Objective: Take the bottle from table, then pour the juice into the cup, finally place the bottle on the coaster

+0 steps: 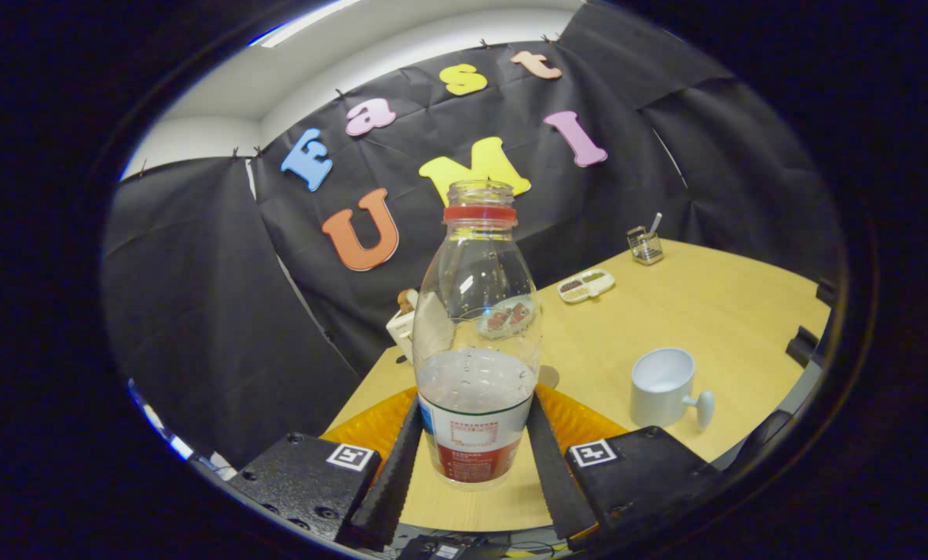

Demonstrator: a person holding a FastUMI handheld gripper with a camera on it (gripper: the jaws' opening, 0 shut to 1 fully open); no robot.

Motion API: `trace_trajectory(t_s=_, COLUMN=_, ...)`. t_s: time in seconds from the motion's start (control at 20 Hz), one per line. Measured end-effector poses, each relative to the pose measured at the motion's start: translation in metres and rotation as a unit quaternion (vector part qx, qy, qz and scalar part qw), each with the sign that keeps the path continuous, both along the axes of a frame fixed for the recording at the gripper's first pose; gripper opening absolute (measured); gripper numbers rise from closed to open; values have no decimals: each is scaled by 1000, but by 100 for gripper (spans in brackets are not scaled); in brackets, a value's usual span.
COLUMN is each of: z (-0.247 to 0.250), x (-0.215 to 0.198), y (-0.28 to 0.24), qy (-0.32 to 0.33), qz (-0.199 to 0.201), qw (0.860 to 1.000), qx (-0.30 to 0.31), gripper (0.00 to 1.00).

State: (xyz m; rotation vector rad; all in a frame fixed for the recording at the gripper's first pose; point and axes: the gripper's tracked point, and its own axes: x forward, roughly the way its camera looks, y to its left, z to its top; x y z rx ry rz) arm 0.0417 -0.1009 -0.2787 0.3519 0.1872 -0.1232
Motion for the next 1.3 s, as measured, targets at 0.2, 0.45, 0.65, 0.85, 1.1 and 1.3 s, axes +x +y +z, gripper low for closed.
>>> trace_trajectory(t_s=0.2, z=20, x=-5, y=-2, qy=-26, qz=-20, qw=996, qx=-80, gripper=77)
trace_trajectory(t_s=0.45, z=29, x=9, y=7, qy=-42, qz=-16, qw=985, qx=-165, gripper=77)
trace_trajectory(t_s=0.65, z=28, x=51, y=0, qy=-32, qz=-31, qw=978, qx=-202, gripper=77)
trace_trajectory(t_s=0.85, z=25, x=92, y=-9, qy=-18, qz=-41, qw=976, qx=-215, gripper=77)
trace_trajectory(t_s=1.1, z=7, x=152, y=-37, qy=4, qz=-54, qw=971, qx=-232, gripper=77)
trace_trajectory(t_s=1.3, z=-10, x=181, y=-65, qy=9, qz=-71, qw=975, qx=-210, gripper=78)
